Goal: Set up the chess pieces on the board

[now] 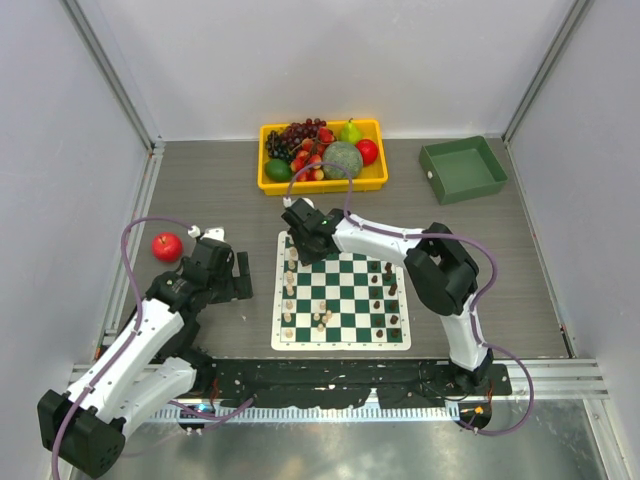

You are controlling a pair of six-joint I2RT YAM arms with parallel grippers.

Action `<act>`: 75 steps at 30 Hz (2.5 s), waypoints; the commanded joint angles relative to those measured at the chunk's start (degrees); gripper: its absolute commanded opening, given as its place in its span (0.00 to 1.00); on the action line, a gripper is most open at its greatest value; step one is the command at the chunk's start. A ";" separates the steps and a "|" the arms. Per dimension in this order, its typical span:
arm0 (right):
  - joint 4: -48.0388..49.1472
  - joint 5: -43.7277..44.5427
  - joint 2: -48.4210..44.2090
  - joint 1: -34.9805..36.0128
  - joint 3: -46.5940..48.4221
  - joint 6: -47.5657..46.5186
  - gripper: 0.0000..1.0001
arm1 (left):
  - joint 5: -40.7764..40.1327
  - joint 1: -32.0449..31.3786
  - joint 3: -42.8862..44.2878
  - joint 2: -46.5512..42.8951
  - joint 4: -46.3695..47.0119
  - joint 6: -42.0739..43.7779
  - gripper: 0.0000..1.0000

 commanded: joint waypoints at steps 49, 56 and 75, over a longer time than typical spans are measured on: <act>2.00 -5.93 -18.57 5.23 -21.27 3.59 0.38 | -0.12 0.23 0.49 0.16 0.99 -0.42 1.00; 2.08 -6.02 -17.34 5.40 -21.80 3.50 0.36 | 0.05 0.23 0.22 0.16 1.08 -0.59 1.00; 0.42 -5.67 -15.50 6.54 -21.18 3.14 0.29 | 0.40 0.23 0.05 1.04 1.87 -0.33 1.00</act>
